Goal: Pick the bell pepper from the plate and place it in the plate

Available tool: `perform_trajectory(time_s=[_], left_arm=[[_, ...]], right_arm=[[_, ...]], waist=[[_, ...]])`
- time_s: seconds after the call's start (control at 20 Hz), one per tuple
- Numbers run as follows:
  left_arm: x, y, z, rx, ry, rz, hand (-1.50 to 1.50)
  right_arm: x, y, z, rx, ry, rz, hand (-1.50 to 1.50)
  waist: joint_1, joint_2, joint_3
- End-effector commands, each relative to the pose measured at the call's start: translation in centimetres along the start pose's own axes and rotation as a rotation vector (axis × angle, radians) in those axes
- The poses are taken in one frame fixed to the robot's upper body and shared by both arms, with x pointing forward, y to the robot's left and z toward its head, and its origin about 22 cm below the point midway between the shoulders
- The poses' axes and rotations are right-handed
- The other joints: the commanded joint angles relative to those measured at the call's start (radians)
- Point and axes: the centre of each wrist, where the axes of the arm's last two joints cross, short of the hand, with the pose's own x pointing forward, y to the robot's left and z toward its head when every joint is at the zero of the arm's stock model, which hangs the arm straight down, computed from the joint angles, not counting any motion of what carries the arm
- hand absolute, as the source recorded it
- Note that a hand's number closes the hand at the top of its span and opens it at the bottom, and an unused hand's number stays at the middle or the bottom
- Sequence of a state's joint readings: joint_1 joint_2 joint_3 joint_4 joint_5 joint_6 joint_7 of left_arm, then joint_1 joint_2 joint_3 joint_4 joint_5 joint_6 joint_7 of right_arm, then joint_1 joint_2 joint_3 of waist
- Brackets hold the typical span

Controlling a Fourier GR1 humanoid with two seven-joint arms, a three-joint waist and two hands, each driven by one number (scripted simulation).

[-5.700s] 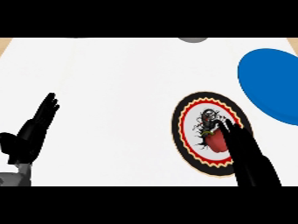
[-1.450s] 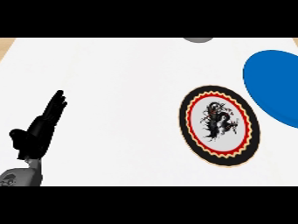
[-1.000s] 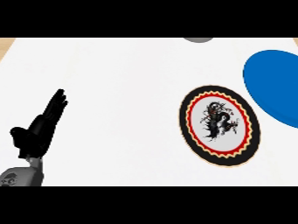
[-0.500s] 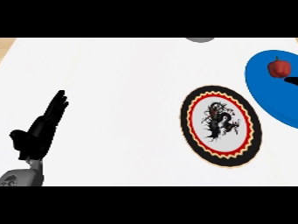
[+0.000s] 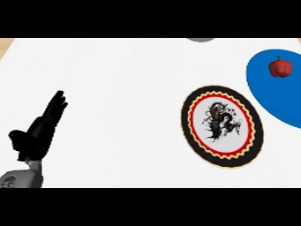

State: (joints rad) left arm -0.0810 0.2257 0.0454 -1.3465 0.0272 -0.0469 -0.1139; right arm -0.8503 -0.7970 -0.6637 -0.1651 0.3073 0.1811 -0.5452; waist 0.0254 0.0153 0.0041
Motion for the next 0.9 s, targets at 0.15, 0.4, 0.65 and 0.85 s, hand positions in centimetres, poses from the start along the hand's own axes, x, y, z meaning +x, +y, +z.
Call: perform_trajectory(time_s=[0.15, 0.4, 0.65, 0.85], left_arm=[[-0.1, -1.0, 0.0, -0.013, -0.005, 0.001, 0.00], [-0.4, -0.1, -0.3, -0.024, -0.003, 0.014, 0.00], [0.3, -0.1, -0.3, -0.018, -0.025, 0.007, 0.00], [-0.2, -0.3, -0.6, -0.026, -0.020, 0.013, 0.00]], right_arm=[[-1.6, -8.9, 4.9, -0.026, -0.024, -0.133, -1.50], [-2.3, -11.3, 7.0, 0.019, -0.070, -0.098, -1.50], [-3.0, -12.2, 8.4, 0.051, -0.073, -0.093, -1.50], [-4.6, -12.0, 9.9, 0.080, -0.061, -0.055, -1.50]], waist=[[0.000, 0.007, 0.004], [0.006, 0.013, 0.007], [0.014, 0.009, 0.008], [0.007, 0.014, 0.011]])
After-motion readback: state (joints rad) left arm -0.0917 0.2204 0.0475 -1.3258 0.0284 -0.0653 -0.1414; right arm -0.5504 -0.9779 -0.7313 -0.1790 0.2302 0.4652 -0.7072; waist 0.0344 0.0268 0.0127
